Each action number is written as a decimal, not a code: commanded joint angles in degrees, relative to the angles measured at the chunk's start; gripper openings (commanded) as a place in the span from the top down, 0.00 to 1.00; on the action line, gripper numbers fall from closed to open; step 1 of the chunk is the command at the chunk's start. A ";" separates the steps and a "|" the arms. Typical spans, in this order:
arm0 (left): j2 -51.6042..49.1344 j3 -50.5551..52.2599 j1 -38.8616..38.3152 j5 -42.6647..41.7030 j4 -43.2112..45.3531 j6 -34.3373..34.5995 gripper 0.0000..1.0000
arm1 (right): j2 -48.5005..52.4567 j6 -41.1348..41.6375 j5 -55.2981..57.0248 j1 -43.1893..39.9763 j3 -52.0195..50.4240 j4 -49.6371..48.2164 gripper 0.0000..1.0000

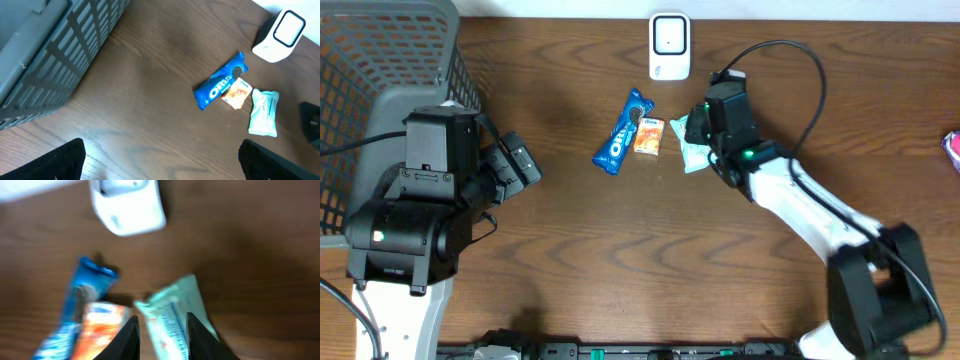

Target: Scan the item barcode

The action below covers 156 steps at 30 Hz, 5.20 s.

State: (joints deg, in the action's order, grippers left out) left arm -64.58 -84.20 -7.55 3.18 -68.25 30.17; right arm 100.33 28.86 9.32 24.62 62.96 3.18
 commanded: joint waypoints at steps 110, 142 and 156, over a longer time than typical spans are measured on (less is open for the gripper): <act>-0.15 -0.42 0.26 0.70 -0.11 -0.13 0.02 | 29.05 -15.63 15.45 -17.07 51.60 23.96 0.97; -0.15 -0.42 0.26 0.72 -0.11 -0.13 0.02 | 28.24 -17.53 -10.10 -45.94 51.56 46.21 0.26; -0.15 -0.42 0.26 0.72 -0.11 -0.13 0.02 | 28.24 -20.04 7.32 -43.78 41.42 43.06 0.96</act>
State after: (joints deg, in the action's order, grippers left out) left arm -64.62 -84.20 -7.55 3.18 -68.25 30.17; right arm 130.10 9.63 7.01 -18.37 108.22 47.35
